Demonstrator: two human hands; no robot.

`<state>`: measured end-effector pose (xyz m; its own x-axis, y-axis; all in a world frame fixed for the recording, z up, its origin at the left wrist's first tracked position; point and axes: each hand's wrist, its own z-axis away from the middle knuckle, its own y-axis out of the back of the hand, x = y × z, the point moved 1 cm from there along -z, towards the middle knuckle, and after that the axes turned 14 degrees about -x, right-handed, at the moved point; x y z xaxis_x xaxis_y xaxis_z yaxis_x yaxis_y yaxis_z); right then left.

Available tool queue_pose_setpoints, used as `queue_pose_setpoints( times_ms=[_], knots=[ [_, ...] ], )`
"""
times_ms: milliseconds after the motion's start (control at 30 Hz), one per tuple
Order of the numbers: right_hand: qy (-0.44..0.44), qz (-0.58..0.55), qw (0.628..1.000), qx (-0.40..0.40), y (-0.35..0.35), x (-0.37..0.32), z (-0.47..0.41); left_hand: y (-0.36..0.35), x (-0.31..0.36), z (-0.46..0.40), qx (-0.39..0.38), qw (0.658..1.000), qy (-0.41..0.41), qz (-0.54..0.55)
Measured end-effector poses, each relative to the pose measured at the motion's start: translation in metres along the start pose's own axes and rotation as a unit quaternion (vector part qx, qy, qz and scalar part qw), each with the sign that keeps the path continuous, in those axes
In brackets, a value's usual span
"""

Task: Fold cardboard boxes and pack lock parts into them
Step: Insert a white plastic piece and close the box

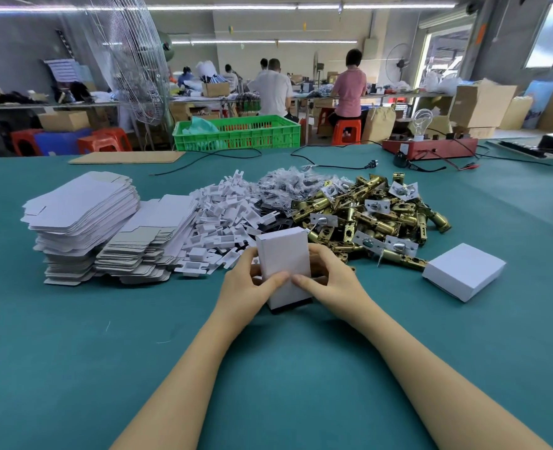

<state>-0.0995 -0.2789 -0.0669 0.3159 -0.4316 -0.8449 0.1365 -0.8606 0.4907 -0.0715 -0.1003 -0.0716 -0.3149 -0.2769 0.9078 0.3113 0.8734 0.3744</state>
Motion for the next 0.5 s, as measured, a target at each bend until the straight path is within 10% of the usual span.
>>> queue_pose_setpoints(
  times_ms=[300,500],
  knots=[
    [-0.099,-0.028,0.995,0.007,-0.008,-0.015,-0.004,-0.005,0.008,-0.008,0.032,0.958,0.143,0.248],
    [-0.25,-0.333,0.909,-0.004,0.012,-0.018,-0.004,-0.012,0.014,-0.008,-0.058,0.94,0.133,0.308]
  ],
)
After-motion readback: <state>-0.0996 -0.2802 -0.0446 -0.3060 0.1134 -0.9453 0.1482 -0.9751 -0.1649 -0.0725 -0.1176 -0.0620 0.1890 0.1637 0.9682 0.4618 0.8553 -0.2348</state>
